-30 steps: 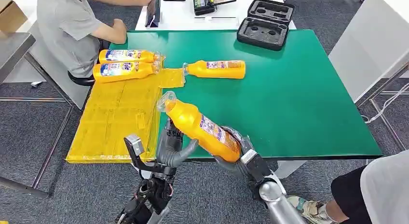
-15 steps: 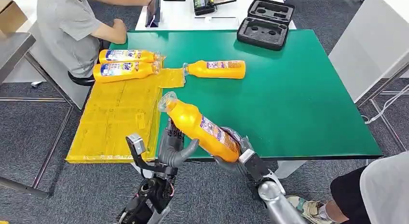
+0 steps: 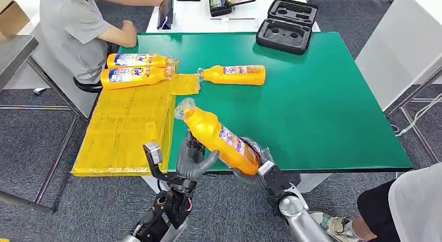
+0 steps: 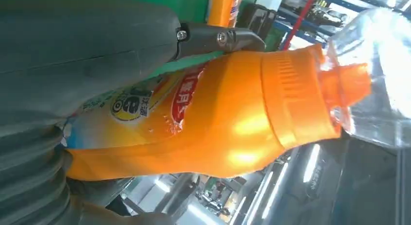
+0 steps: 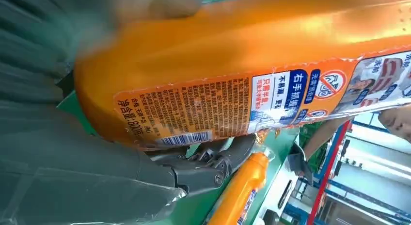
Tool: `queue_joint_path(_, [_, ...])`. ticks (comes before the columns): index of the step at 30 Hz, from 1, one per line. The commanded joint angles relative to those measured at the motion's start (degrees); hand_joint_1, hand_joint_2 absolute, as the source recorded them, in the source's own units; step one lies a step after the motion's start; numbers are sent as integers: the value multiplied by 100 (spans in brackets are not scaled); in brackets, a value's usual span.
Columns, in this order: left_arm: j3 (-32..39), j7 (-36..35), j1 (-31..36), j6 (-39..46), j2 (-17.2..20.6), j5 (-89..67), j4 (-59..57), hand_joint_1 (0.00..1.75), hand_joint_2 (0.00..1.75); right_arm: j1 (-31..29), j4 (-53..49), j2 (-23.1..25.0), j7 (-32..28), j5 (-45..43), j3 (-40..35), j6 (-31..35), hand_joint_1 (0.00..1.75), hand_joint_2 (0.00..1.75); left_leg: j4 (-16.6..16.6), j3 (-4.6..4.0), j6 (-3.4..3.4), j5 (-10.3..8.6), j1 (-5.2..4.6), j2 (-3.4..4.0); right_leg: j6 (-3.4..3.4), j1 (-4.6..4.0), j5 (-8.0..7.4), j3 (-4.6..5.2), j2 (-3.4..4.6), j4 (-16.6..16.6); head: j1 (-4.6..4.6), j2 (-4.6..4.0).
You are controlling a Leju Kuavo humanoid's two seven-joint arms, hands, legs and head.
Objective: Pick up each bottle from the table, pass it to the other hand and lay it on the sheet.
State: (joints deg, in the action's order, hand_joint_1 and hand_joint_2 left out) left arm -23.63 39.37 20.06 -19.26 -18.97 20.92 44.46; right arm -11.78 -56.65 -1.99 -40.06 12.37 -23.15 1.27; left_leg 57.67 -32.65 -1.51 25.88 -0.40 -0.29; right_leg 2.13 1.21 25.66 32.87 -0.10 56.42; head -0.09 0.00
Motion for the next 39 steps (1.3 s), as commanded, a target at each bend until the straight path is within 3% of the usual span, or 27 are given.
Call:
queue_joint_path(1, [-287,-89,296,-55,-17,-1,-700,0,175,-373,387,108,6,55,-279,27,175,175,0,5,6,1,3,8,-6,-3,-2,-3,8,-2,2,0])
queue_joint_path(26, [-312,63,193,-218,106,-15,-725,0,175,-300,393,84,6,-17,-367,-50,175,175,0,14,12,5,10,14,-12,-11,-2,-12,12,-6,0,0])
queue_joint_path(27, [-317,63,192,-240,107,-32,-709,10,175,-303,404,78,6,-22,-379,-51,175,175,0,12,10,4,9,13,-11,-9,-2,-10,11,-5,0,0])
queue_joint_path(28, [-317,63,192,-240,107,-32,-709,10,175,-303,404,78,6,-22,-379,-51,175,175,-1,7,8,2,5,8,-8,-6,-1,-6,7,-3,0,0])
queue_joint_path(29, [-330,63,193,-256,111,-56,-678,154,175,-308,412,76,6,-25,-384,-52,175,175,-2,15,12,4,11,13,-13,-11,-2,-15,11,-8,0,0])
queue_joint_path(30, [-327,63,166,-266,120,-102,-591,168,175,-327,436,75,6,-32,-393,-57,175,175,-1,10,9,3,7,10,-10,-7,-2,-8,9,-5,0,0])
queue_joint_path(39, [-276,63,52,-394,148,-323,-337,175,175,-382,455,29,6,-114,-469,-102,175,175,0,8,9,4,7,14,-9,-7,-2,-6,13,-2,0,0])
